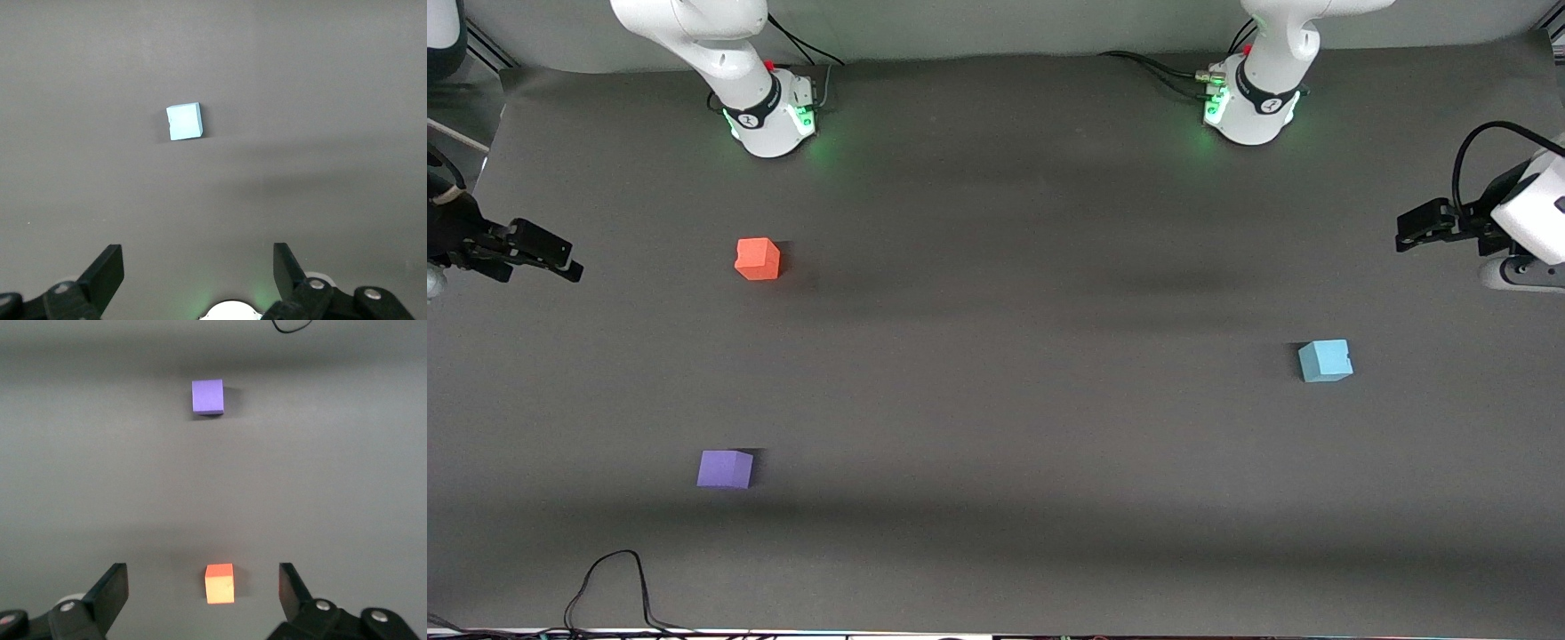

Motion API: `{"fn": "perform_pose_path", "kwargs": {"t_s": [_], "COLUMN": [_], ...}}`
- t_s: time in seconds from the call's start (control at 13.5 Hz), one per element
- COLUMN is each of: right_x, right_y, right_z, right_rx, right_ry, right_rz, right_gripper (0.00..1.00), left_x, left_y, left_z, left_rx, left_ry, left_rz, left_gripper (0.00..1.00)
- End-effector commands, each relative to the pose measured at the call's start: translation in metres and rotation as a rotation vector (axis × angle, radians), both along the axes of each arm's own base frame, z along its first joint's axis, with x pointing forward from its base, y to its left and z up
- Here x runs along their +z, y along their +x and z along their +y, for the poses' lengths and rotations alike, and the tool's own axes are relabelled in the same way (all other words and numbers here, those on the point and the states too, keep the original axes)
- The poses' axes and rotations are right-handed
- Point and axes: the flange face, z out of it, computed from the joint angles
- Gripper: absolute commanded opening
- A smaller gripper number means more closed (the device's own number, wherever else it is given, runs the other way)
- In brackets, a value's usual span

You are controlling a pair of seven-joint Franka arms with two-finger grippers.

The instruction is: Place blue block between orange and purple blocks

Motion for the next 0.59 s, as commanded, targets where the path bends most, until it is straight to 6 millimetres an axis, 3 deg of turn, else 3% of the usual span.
{"fn": "perform_pose_path", "kwargs": {"t_s": [0.0, 0.22, 0.52], "right_x": [-0.003, 0.003, 0.001], "right_y": [0.011, 0.015, 0.017], "right_z": [-0.002, 0.017, 0.017], "right_rx": [0.018, 0.044, 0.054], "right_ry": [0.020, 0.012, 0.011], "right_rz": [-0.032, -0.047, -0.044], "right_gripper": [1.00, 1.00, 1.00], "left_x": [0.003, 0.000, -0.012], "left_y": [0.000, 0.000, -0.019], "left_z": [-0.005, 0.002, 0.014], "left_rx": [0.008, 0.009, -0.063], "left_ry": [-0.004, -0.004, 0.014], "left_rz": [0.007, 0.014, 0.015], "left_gripper": [1.00, 1.00, 1.00]}}
